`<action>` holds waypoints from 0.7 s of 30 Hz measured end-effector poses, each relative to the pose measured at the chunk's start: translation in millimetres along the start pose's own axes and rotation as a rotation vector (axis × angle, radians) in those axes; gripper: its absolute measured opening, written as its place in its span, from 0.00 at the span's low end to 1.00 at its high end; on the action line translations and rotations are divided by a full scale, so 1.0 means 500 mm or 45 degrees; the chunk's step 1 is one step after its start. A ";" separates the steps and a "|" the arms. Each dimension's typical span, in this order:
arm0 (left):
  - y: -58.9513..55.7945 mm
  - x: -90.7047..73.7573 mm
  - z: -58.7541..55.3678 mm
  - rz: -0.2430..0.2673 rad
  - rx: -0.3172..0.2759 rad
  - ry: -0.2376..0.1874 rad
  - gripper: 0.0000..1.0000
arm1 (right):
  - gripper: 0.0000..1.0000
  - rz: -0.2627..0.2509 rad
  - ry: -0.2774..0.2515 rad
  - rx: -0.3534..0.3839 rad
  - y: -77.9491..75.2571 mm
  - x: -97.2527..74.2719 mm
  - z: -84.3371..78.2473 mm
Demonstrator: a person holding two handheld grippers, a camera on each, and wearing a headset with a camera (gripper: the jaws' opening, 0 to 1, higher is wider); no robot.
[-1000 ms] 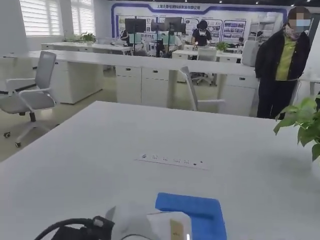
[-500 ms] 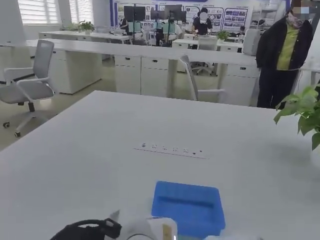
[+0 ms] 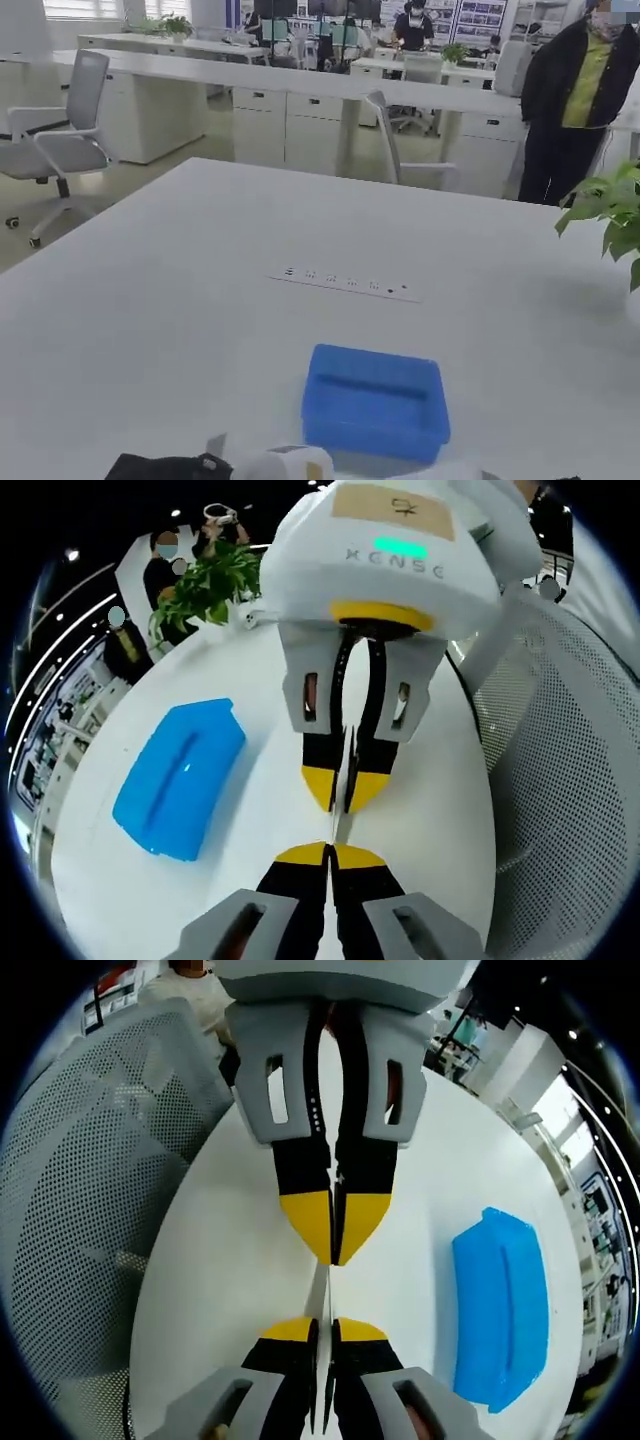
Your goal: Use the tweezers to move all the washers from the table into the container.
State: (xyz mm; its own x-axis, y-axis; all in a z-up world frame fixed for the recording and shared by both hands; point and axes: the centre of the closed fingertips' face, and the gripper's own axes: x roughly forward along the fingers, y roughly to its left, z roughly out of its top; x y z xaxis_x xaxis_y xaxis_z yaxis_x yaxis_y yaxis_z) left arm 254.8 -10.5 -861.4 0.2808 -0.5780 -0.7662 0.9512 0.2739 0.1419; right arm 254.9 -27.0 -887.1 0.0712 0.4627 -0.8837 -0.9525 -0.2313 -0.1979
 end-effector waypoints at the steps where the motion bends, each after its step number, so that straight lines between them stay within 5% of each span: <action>1: 0.000 0.003 -0.003 -0.004 -0.005 0.004 0.00 | 0.03 0.002 0.004 -0.003 0.000 0.003 0.001; 8: -0.003 0.016 -0.028 -0.025 -0.033 0.045 0.02 | 0.04 0.006 0.018 -0.002 0.001 0.004 0.004; 11: -0.002 0.006 -0.023 -0.007 -0.092 0.022 0.07 | 0.10 -0.017 -0.002 0.032 -0.001 -0.003 0.007; 14: 0.003 -0.014 -0.026 0.045 -0.174 0.026 0.18 | 0.14 -0.057 -0.034 0.140 -0.003 -0.032 0.004; 17: 0.003 -0.049 -0.012 0.093 -0.378 -0.066 0.31 | 0.14 -0.158 -0.108 0.301 -0.011 -0.076 0.008; 21: 0.000 -0.094 -0.002 0.178 -0.514 -0.140 0.46 | 0.16 -0.297 -0.221 0.556 -0.015 -0.145 0.010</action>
State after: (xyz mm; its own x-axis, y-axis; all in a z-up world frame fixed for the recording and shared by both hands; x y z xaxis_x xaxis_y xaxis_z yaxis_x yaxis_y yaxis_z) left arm 241.4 17.4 -826.1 0.4359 -0.5864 -0.6827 0.7831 0.6210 -0.0335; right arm 255.4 -54.8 -819.6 0.2811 0.6029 -0.7467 -0.9546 0.2558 -0.1528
